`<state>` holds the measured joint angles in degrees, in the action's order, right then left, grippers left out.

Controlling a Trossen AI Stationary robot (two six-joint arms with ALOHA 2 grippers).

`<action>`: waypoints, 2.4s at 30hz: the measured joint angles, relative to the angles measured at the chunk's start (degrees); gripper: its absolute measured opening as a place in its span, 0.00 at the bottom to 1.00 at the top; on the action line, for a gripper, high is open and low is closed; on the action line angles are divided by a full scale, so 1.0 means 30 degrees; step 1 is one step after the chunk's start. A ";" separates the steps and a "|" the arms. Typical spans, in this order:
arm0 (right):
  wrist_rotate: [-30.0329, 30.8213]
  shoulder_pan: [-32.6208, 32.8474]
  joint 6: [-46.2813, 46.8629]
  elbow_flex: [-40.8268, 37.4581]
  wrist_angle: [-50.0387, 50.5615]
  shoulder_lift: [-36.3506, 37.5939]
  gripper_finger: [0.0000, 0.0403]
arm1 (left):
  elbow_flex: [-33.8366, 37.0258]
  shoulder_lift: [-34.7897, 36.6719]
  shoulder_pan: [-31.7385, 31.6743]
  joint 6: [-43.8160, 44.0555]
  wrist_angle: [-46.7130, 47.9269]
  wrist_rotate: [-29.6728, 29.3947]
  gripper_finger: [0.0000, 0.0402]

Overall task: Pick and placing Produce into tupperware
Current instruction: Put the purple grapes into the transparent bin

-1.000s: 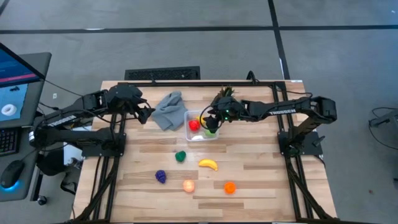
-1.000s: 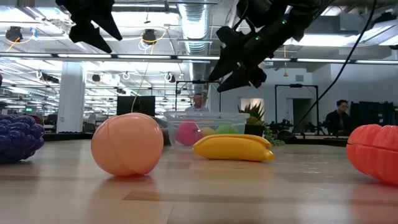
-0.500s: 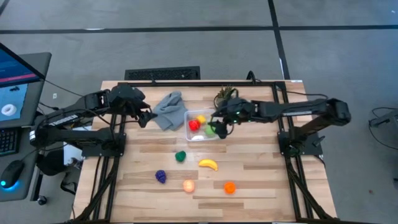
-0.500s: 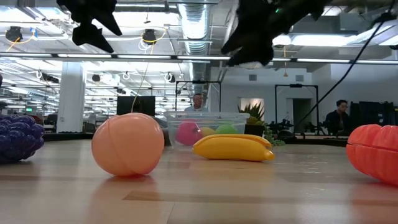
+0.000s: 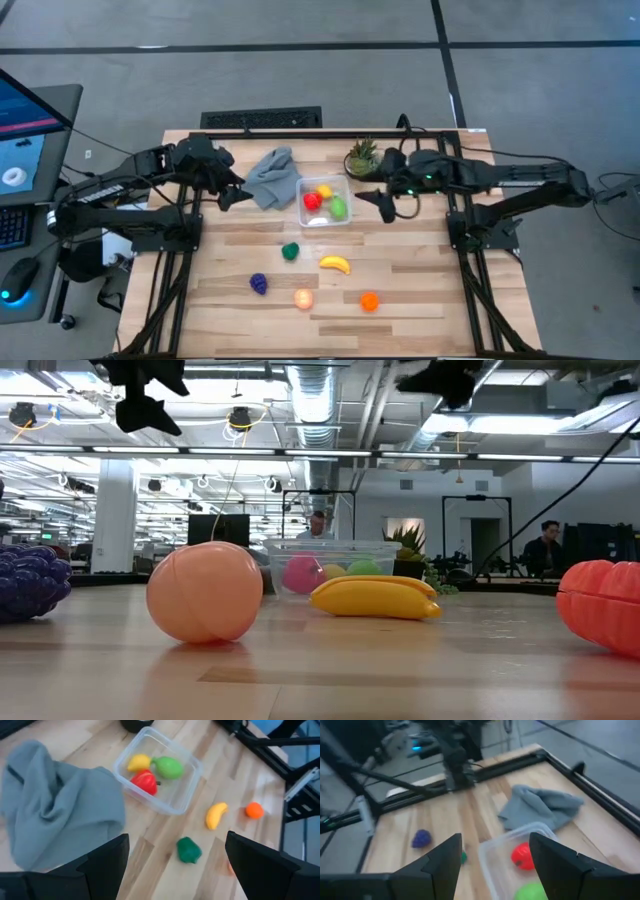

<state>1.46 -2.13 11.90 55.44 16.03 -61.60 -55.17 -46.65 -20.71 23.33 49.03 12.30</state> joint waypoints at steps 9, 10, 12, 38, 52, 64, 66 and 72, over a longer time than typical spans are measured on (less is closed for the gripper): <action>0.0010 0.1298 -0.0334 0.0000 0.1734 0.2542 0.63 | -0.0083 0.1731 0.0037 0.1063 -0.2710 0.0136 0.79; 0.0008 0.1374 -0.0390 0.0000 0.1922 0.2771 0.63 | -0.0083 0.2073 0.0037 0.1358 -0.3292 0.0042 0.79; 0.0024 0.1545 -0.0502 0.0000 0.2356 0.3270 0.63 | -0.0083 0.2789 0.0037 0.1914 -0.4301 -0.0439 0.79; 0.0133 0.1791 -0.0443 -0.0007 0.2291 0.8214 0.63 | -0.0098 1.0391 0.0037 -0.1399 -0.4534 -0.1680 0.79; 0.0530 0.1805 0.0048 0.0000 0.1386 1.0220 0.63 | -0.0086 1.1109 0.0037 -0.0883 -0.2882 -0.2497 0.79; 0.0329 0.1842 -0.0594 -0.0014 0.1689 1.0644 0.63 | -0.0716 1.1095 0.0037 0.0244 -0.1012 -0.4750 0.79; 0.0298 0.1836 -0.1038 -0.0020 0.1674 1.1248 0.63 | -0.1266 1.1163 0.0030 -0.1836 -0.1580 -0.4540 0.79; 0.0483 0.1838 -0.1121 -0.0015 0.1716 1.3471 0.63 | -0.2351 1.1129 0.0030 -0.5789 -0.1918 -0.2026 0.79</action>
<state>2.91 3.39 8.54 55.40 21.18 -21.18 -62.22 -13.26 -20.62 5.97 43.28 6.23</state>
